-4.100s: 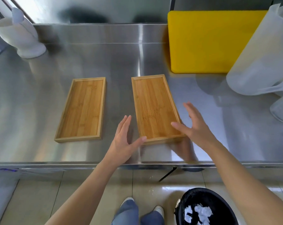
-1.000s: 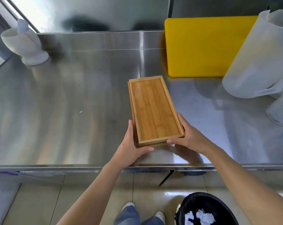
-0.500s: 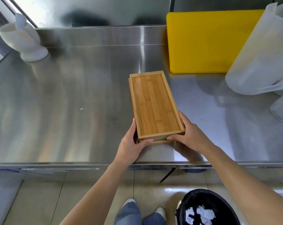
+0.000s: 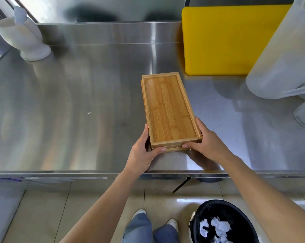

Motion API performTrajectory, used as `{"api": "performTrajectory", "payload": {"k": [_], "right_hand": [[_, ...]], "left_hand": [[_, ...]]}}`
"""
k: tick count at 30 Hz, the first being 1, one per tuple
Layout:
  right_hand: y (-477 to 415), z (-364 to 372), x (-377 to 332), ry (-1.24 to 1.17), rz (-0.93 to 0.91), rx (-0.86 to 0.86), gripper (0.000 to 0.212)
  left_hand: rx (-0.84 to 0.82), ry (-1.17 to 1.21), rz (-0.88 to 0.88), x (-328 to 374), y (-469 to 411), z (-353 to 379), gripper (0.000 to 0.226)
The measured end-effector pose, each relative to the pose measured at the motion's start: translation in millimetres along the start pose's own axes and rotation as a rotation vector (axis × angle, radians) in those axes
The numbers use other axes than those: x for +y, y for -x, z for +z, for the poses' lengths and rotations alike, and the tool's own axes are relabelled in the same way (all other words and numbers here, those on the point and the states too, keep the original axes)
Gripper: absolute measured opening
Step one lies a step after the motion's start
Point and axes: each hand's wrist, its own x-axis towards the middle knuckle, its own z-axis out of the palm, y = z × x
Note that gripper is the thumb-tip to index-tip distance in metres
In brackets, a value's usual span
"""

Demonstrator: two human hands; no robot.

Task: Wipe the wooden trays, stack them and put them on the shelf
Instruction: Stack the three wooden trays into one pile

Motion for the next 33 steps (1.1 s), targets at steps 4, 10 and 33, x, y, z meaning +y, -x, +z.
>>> {"api": "performTrajectory", "payload": {"k": [4,10,33], "right_hand": [[1,0,-1,0.010,0.007,-0.001,0.092],[1,2,-3,-0.001,0.004,0.008,0.091],[8,12,3,0.066,0.035,0.043,0.096]], "left_hand": [[0.001,0.013,-0.002,-1,1,0,0.091],[0.011,0.019,-0.009,-4,0,0,0.089],[0.038,-0.110,-0.028,-6,3,-3,0.097]]}}
